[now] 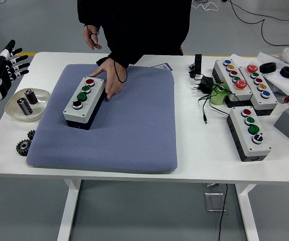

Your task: Pick up the button,place it on the desk,press the button,press the button

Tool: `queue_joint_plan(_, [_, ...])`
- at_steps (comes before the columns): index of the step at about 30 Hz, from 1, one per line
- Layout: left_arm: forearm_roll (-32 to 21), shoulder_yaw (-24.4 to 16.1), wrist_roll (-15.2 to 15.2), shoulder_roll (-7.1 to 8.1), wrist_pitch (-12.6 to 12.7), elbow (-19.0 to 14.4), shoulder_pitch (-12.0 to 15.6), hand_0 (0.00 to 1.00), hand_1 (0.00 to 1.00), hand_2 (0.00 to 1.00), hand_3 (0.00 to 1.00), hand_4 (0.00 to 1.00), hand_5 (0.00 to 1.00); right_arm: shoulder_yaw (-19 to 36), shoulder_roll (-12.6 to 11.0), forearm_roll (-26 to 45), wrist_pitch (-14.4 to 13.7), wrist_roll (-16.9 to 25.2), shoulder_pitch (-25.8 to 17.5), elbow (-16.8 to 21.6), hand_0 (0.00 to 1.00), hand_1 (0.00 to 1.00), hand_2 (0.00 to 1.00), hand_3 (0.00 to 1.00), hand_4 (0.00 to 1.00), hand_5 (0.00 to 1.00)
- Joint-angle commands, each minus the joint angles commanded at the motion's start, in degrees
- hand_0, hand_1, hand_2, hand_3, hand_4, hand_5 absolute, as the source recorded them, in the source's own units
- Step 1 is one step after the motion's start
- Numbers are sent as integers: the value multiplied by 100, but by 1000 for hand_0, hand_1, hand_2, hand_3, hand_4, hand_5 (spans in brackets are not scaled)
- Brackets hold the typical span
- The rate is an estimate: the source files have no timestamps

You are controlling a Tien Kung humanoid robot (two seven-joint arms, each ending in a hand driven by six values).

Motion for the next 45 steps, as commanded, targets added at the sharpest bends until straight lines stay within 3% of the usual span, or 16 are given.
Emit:
queue_joint_plan(4, [553, -41, 56, 2, 168, -62, -32, 854, 879, 935, 980, 992, 931, -4, 2, 8, 0, 1, 1, -2, 773, 740, 753, 603, 216, 166])
queue_joint_plan(5, [742, -50, 93, 5, 225, -91, -48, 899, 922, 971, 998, 998, 856, -1, 0, 2, 1, 0, 4, -1, 772, 739, 751, 603, 216, 168])
queue_joint_plan(13, [1764, -93, 393, 4, 454, -296, -129, 937, 958, 998, 998, 998, 810, -8, 0, -8, -4, -5, 31, 0, 772, 739, 751, 603, 216, 168])
queue_joint_plan(23, [1563, -58, 442, 6, 305, -256, -134, 936, 965, 998, 998, 998, 778, -23, 4, 12, -3, -10, 30, 2, 773, 738, 752, 603, 216, 167])
queue_joint_plan(34, [1820, -127, 501, 30, 272, -251, -122, 942, 966, 998, 998, 998, 767, -44, -2, 3, -6, -13, 40, 6, 772, 738, 752, 603, 216, 168])
queue_joint_plan(38, [2100, -134, 568, 35, 194, -295, -140, 951, 980, 998, 998, 998, 753, -51, -3, 8, -5, -12, 47, 5, 772, 738, 752, 603, 216, 167])
queue_joint_plan(45, [3150, 10, 922, 15, 133, -557, -188, 989, 998, 998, 998, 998, 734, -94, -16, 51, -8, 9, 53, -10, 773, 738, 752, 603, 216, 167])
